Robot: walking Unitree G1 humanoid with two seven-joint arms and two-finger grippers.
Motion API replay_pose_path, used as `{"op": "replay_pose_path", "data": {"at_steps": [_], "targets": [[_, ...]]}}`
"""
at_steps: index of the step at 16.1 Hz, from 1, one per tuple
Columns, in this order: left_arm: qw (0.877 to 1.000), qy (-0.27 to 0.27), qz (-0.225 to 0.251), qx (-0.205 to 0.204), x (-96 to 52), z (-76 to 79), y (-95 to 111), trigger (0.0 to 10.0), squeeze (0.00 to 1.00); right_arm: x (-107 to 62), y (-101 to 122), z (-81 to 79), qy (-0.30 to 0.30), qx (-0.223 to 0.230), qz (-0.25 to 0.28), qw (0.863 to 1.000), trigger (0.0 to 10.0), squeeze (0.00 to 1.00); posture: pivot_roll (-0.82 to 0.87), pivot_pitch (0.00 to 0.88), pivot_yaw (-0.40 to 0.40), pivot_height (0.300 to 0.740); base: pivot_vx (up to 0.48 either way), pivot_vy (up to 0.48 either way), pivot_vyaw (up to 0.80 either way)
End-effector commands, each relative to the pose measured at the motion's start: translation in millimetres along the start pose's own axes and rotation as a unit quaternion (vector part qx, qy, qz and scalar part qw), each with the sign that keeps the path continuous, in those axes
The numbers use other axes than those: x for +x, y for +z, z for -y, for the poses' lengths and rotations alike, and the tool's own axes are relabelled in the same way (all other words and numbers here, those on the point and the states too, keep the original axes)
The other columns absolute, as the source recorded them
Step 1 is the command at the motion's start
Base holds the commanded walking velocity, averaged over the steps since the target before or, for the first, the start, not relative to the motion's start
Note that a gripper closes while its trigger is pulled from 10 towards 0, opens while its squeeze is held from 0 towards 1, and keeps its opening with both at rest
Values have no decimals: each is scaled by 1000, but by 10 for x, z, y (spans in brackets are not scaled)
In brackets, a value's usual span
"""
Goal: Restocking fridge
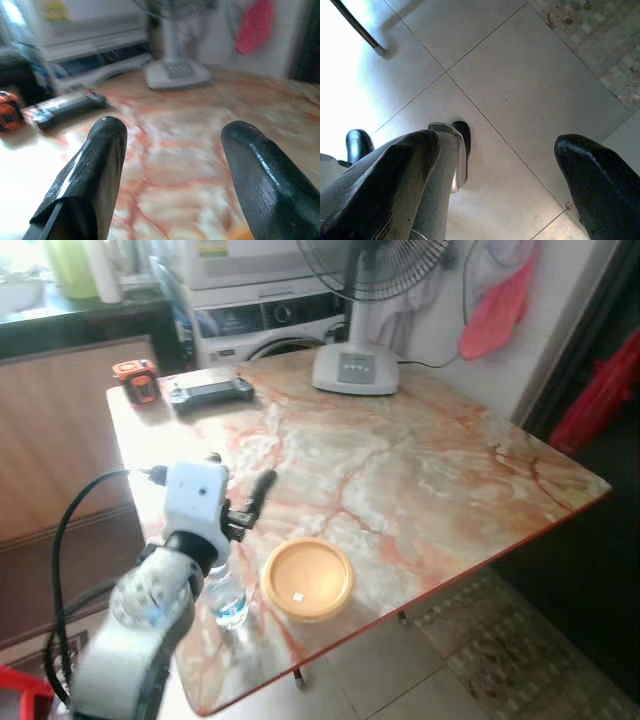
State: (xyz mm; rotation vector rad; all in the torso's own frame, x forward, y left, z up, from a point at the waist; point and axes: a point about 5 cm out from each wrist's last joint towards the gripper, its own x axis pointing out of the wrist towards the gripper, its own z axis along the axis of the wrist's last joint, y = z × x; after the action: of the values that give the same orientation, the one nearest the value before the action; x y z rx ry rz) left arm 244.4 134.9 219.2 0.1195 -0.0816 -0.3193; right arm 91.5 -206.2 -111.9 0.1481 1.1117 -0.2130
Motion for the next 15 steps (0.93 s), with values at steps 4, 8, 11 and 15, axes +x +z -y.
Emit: {"op": "replay_pose_path", "data": {"at_steps": [4,8,11,15], "targets": [[982,-92,-165,-17,-169,58,28,10000,0,5,21,-5,6,-17,-1,1000,10000,0,222,0,-37,740,0,0,0],[975,-25,-220,20,-246,-193,73,10000,0,6,2,-27,8,-24,-8,1000,10000,0,239,0,-19,740,0,0,0],[972,-16,-235,24,-293,-251,112,10000,0,6,-10,-37,7,-23,-11,1000,10000,0,245,0,-14,740,0,0,0],[971,-25,-235,-12,-321,-249,66,10000,0,7,-10,-47,9,-28,-12,999,10000,0,240,0,-9,740,0,0,0]]}}
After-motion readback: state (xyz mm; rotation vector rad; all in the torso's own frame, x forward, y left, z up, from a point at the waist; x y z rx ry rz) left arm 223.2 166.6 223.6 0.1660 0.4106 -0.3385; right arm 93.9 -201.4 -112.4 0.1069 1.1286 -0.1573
